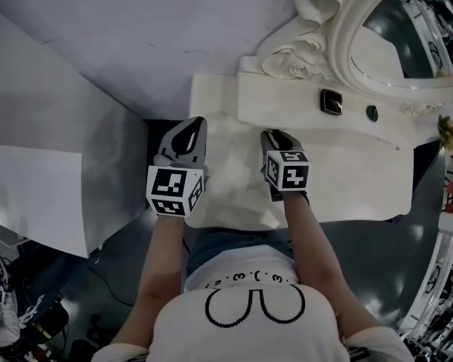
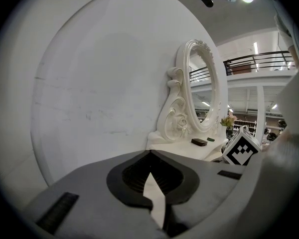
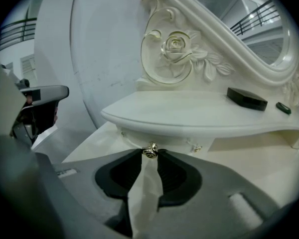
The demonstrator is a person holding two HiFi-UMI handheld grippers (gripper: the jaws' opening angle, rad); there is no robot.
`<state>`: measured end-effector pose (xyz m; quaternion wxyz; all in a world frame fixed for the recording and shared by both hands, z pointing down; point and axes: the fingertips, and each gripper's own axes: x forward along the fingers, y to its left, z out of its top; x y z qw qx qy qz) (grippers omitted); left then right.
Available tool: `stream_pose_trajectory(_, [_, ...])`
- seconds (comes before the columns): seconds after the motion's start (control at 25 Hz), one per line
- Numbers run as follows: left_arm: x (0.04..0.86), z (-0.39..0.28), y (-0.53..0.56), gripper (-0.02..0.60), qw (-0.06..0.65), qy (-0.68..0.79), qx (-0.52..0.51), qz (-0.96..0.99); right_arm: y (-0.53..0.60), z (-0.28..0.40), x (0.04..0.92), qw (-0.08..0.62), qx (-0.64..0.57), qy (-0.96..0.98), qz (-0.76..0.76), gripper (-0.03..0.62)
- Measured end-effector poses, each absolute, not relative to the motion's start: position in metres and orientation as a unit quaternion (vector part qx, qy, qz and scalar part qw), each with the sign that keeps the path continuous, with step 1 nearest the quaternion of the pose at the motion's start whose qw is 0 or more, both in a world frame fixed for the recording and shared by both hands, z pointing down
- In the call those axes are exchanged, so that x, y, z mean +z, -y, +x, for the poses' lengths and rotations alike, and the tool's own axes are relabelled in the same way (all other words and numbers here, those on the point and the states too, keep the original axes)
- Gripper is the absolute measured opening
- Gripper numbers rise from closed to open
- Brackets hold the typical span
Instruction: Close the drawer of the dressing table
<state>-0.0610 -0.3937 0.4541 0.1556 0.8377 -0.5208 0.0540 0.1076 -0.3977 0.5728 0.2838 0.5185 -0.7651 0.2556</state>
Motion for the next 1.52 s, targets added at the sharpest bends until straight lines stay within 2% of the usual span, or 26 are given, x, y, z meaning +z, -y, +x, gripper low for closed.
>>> stream_pose_trajectory(0.36, [0.446,-0.065,0.389,-0.003,0.148,0.523,0.051,0.838,0.399,0.105,0.572,0.282,0.262,0.759,0.525,0.101])
stream_pose_trajectory(0.48, [0.442,-0.063,0.383,-0.003,0.144,0.516,0.05,0.843,0.395,0.101,0.568,0.278,0.274,0.759,0.521,0.156])
stream_pose_trajectory(0.8, [0.429,-0.054,0.366,-0.003,0.131,0.488,0.047,0.862,0.368,0.105,0.54,0.25,0.265,0.756,0.544,0.159])
stream_pose_trajectory(0.92, [0.425,-0.049,0.358,-0.003,0.126,0.475,0.044,0.87,0.354,0.105,0.523,0.234,0.255,0.764,0.545,0.129])
stream_pose_trajectory(1.04, [0.421,-0.043,0.35,-0.003,0.119,0.464,0.041,0.877,0.341,0.105,0.501,0.218,0.222,0.775,0.55,0.002])
stream_pose_trajectory(1.52, [0.38,-0.026,0.333,-0.003,0.078,0.47,0.015,0.879,0.314,0.115,0.409,0.164,0.111,0.819,0.539,0.0])
